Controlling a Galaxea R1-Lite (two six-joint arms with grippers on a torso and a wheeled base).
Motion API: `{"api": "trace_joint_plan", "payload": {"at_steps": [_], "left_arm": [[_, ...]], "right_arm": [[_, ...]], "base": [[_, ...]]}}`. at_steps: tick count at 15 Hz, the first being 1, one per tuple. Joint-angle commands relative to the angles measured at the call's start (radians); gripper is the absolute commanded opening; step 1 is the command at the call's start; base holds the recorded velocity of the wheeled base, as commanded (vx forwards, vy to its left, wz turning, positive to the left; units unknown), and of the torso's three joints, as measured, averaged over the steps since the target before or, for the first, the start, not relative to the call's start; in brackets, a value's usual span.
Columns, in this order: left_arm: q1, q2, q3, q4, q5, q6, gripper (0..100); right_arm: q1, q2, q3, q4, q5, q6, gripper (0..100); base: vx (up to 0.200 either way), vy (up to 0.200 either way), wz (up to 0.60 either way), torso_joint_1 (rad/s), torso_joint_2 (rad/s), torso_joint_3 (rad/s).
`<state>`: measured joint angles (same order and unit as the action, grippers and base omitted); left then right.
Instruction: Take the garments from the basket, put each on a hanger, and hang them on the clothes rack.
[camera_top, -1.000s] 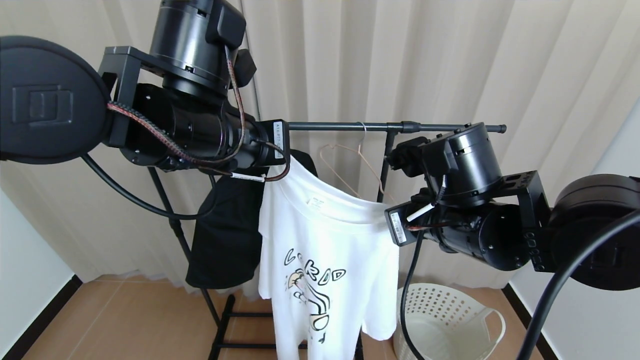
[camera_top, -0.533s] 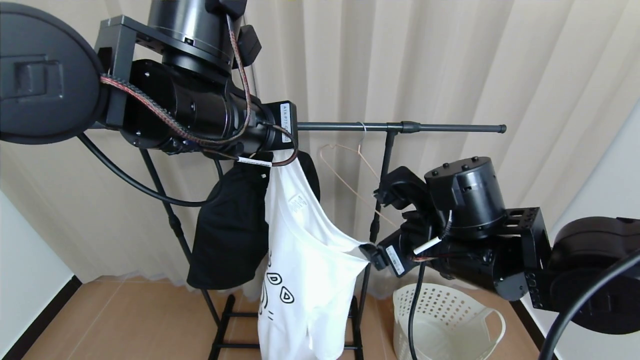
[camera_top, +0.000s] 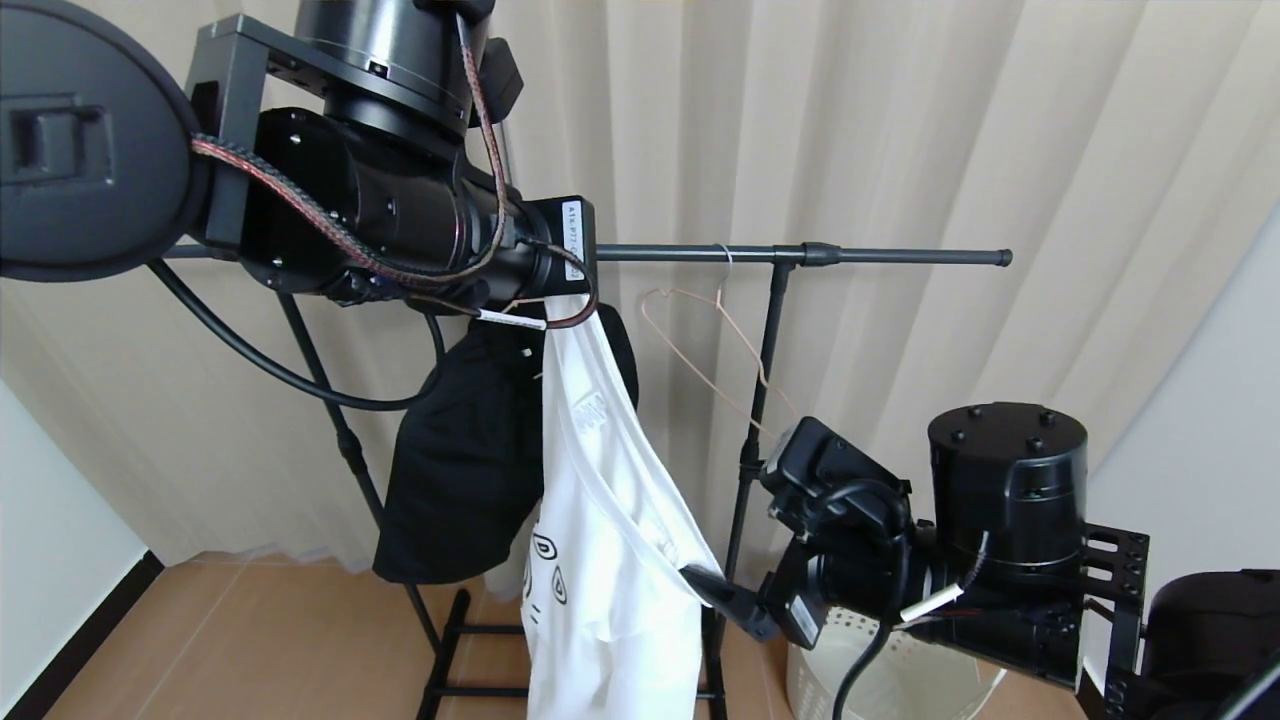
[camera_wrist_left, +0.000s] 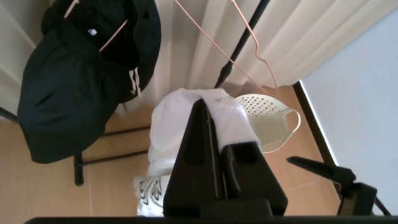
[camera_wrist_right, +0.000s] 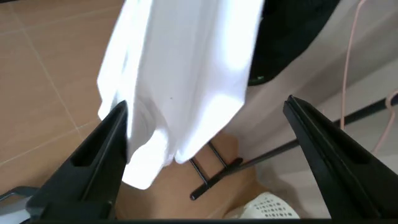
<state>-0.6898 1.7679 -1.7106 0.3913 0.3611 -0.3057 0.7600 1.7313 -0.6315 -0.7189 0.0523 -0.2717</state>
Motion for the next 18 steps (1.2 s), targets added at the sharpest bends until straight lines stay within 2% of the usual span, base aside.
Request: {"api": "trace_joint_plan", "payload": {"at_steps": [1, 4, 8, 11, 16, 18], "left_arm": [[-0.001, 0.002, 0.000, -0.002, 0.015, 0.000, 0], [-0.019, 0.005, 0.000, -0.002, 0.018, 0.004, 0], [-0.020, 0.008, 0.000, -0.002, 0.027, 0.016, 0], [-0.014, 0.027, -0.001, -0.008, 0.104, 0.017, 0], [-0.020, 0.031, 0.000, -0.008, 0.108, 0.033, 0], [-0.025, 0.030, 0.002, -0.006, 0.110, 0.036, 0]], "right_arm": [[-0.001, -0.009, 0.041, -0.037, 0.029, -0.006, 100], [-0.001, 0.002, 0.032, -0.094, 0.046, 0.002, 100], [-0.001, -0.012, 0.029, -0.094, 0.077, 0.043, 100], [-0.014, -0.033, 0.062, -0.131, 0.159, 0.042, 100], [-0.014, -0.016, 0.050, -0.172, 0.162, 0.042, 100], [-0.010, 0.017, 0.012, -0.172, 0.141, 0.091, 100]], "base": [[0.000, 0.000, 0.00, 0.000, 0.00, 0.000], [0.000, 0.000, 0.00, 0.000, 0.00, 0.000], [0.000, 0.000, 0.00, 0.000, 0.00, 0.000], [0.000, 0.000, 0.00, 0.000, 0.00, 0.000], [0.000, 0.000, 0.00, 0.000, 0.00, 0.000], [0.000, 0.000, 0.00, 0.000, 0.00, 0.000]]}}
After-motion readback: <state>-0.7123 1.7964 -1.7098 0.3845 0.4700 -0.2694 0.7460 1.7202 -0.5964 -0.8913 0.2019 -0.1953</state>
